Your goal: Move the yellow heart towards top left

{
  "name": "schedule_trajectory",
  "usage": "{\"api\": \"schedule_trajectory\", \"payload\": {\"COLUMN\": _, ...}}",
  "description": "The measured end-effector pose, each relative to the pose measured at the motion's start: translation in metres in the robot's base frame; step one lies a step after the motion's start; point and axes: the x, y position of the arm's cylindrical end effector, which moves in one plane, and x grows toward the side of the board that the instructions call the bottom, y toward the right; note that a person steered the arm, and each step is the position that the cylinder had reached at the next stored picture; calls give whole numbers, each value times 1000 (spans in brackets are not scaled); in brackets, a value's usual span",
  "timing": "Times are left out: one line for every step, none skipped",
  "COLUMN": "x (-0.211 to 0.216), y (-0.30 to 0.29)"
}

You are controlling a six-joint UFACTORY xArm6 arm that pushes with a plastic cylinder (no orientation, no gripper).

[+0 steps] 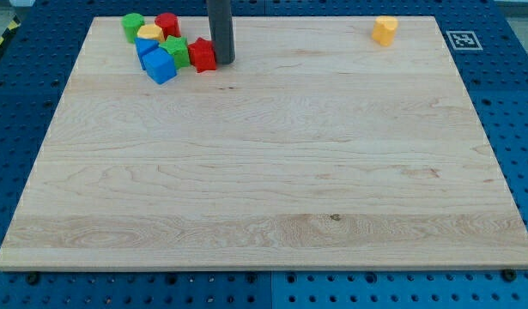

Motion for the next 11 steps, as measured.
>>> {"api": "schedule_trajectory", "payload": {"x": 0, "y": 22}}
{"api": "schedule_trajectory", "payload": {"x": 0, "y": 98}}
{"api": "schedule_trajectory", "payload": {"x": 4, "y": 194}}
{"api": "schedule_trajectory", "payload": {"x": 15, "y": 291}}
{"api": "schedule_trajectory", "payload": {"x": 7, "y": 371}}
{"api": "schedule_trajectory", "payload": {"x": -37, "y": 385}}
{"api": "schedule_trajectory", "payload": {"x": -53, "y": 385}}
{"api": "schedule_trajectory", "payload": {"x": -58, "y": 366}}
{"api": "schedule_trajectory", "payload": {"x": -61, "y": 330}}
{"api": "schedule_trajectory", "payload": {"x": -64, "y": 302}}
{"api": "schedule_trajectory", "payload": {"x": -75, "y": 275}}
